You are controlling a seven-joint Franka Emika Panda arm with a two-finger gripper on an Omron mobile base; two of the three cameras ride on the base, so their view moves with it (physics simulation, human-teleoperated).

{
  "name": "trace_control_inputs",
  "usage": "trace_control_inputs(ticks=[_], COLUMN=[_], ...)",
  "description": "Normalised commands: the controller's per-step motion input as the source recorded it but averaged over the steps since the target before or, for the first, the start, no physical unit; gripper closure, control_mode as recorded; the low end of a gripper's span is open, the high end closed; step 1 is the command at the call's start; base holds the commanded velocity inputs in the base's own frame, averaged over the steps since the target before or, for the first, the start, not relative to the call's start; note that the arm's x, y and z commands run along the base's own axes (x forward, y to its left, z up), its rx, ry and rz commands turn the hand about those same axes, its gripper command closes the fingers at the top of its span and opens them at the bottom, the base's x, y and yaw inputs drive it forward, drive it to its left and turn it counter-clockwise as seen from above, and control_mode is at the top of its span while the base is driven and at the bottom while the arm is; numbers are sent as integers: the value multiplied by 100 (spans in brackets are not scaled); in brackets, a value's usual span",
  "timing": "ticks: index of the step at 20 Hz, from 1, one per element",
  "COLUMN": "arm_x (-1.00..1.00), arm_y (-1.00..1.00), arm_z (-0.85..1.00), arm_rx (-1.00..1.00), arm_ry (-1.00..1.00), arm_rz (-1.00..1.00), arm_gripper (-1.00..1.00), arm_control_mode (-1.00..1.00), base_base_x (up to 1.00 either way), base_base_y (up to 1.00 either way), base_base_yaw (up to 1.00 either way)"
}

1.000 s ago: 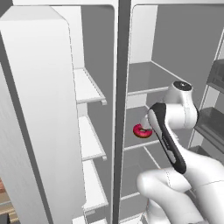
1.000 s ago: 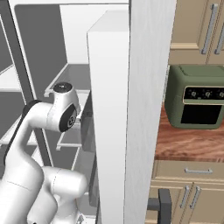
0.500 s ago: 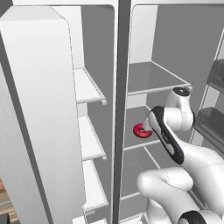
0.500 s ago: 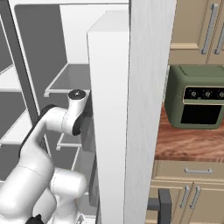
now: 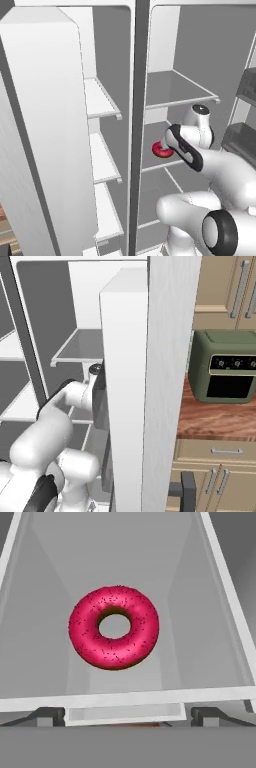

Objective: Take the cupcake and donut from the fridge and place them on the empty tray on the dining counter.

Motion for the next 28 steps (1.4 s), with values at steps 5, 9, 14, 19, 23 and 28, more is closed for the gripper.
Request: trace_control_inputs(ticks=[5, 9, 14, 19, 23, 28], arm_x=[43, 40, 38, 36, 34, 13], arm_y=[0, -1, -2, -3, -15, -10], arm_z=[-25, -27, -27, -31, -33, -38], arm_rx=[0, 0, 0, 0, 0, 0], arm_ry=[0, 0, 0, 0, 0, 0], arm_rz=[0, 0, 0, 0, 0, 0], arm_gripper=[-100, -100, -100, -100, -100, -100], arm_control_mode=[-100, -100, -100, -100, -100, -100], base_base_x=[0, 0, 0, 0, 0, 0], base_base_y=[0, 0, 0, 0, 0, 0], base_base_yaw=[0, 0, 0, 0, 0, 0])
